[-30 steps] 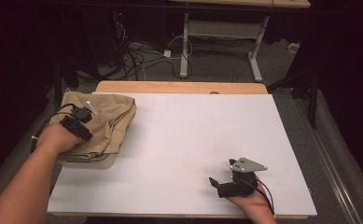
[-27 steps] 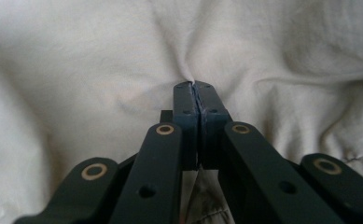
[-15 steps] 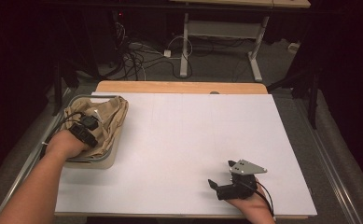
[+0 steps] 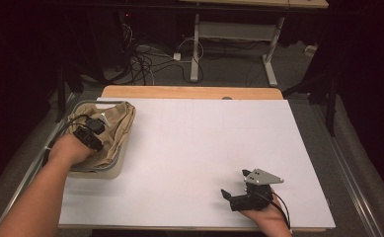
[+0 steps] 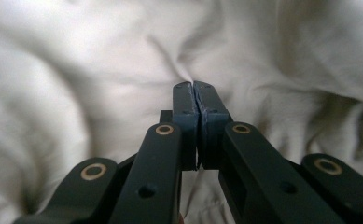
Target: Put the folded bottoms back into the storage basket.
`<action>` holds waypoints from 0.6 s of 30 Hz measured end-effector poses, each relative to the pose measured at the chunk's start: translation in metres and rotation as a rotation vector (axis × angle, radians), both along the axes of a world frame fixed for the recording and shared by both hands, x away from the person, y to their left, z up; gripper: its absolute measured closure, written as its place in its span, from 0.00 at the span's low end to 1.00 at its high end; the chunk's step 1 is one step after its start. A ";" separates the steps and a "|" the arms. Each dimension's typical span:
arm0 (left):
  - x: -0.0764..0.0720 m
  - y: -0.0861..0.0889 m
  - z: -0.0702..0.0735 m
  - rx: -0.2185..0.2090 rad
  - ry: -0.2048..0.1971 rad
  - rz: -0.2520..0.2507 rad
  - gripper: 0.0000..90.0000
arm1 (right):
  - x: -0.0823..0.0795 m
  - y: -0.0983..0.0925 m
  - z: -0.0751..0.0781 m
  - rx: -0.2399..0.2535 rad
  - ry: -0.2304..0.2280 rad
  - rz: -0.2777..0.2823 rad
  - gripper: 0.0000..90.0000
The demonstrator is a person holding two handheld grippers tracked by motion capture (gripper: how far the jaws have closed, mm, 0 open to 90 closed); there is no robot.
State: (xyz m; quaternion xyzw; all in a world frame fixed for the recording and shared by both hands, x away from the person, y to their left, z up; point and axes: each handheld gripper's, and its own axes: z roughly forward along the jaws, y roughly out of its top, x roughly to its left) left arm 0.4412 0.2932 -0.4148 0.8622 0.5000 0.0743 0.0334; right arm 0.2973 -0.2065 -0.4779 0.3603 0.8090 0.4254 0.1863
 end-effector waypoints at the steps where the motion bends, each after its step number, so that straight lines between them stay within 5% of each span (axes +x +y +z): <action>1: 0.001 0.001 0.006 -0.004 -0.009 0.003 0.95 | 0.000 0.000 0.000 0.002 0.002 -0.002 0.00; 11: 0.026 -0.010 0.046 -0.078 -0.154 0.019 0.95 | -0.001 -0.001 0.001 0.004 -0.003 0.000 0.00; 18: 0.050 -0.026 0.041 -0.120 -0.205 0.018 0.95 | -0.001 0.000 0.001 0.003 -0.002 -0.002 0.00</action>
